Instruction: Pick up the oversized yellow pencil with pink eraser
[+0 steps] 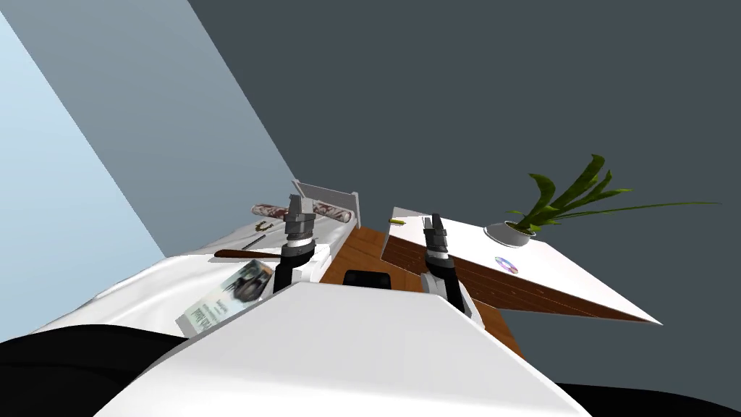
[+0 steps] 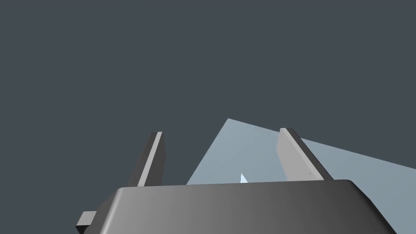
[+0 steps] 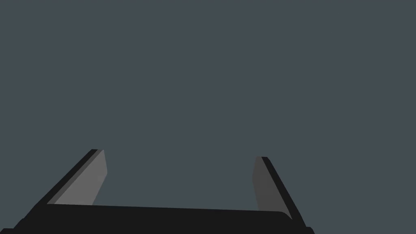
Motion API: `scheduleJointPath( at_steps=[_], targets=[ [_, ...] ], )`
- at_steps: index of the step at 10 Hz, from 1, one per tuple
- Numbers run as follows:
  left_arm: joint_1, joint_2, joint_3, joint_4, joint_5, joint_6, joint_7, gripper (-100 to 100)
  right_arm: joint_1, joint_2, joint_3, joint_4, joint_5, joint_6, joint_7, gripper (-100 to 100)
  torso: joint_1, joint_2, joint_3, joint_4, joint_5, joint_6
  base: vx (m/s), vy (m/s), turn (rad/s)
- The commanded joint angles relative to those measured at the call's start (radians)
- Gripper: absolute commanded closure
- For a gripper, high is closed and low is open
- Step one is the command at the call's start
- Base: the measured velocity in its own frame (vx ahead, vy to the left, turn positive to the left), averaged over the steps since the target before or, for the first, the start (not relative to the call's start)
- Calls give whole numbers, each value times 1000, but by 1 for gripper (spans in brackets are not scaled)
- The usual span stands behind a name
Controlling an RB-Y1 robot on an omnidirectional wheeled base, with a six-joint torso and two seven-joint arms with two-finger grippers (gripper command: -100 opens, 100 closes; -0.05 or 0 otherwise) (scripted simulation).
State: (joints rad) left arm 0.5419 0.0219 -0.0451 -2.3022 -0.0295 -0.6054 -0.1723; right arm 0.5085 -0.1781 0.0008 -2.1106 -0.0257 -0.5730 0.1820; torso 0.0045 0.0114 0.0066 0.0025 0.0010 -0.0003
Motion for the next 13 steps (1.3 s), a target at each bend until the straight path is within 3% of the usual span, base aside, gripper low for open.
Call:
scheduleJointPath(
  at_steps=[1,2,4,7,8,9,10,11,12,13],
  targets=[
    [0,0,0,0,0,0,0,0,-4,-50,9,50,31,5,32,-100,0,0,0,0,0,0,-187,99,226],
    [0,0,0,0,0,0,0,0,-4,-65,9,50,31,5,32,-100,1,1,1,0,0,0,-129,47,72],
    [0,0,0,0,0,0,0,0,-19,-130,22,121,77,17,76,-100,-3,-2,-1,0,-1,0,-141,49,206],
    [0,0,0,0,0,0,0,0,-27,-193,30,164,102,24,100,-100,-1,-4,-2,-1,0,0,-88,66,109],
    [0,0,0,0,0,0,0,0,-36,-230,39,207,128,32,125,-100,-2,-6,-3,-1,0,1,-79,49,206],
    [0,0,0,0,0,0,0,0,-36,-239,39,207,128,32,125,-100,-3,-6,-3,-1,-1,0,-71,49,99],
    [0,0,0,0,0,0,0,0,-45,-275,49,250,156,41,150,-100,-3,-6,-3,-1,0,1,-92,77,157],
    [0,0,0,0,0,0,0,0,-45,-286,49,252,156,41,150,-100,-2,-5,-3,-1,0,0,-88,65,86],
    [0,0,0,0,0,0,0,0,-54,-322,59,297,184,50,176,-100,-2,-5,-3,-1,0,1,-88,84,206],
    [0,0,0,0,0,0,0,0,-54,-334,59,297,184,50,176,-100,-1,-5,-3,-1,0,0,-63,64,84]
  ],
)
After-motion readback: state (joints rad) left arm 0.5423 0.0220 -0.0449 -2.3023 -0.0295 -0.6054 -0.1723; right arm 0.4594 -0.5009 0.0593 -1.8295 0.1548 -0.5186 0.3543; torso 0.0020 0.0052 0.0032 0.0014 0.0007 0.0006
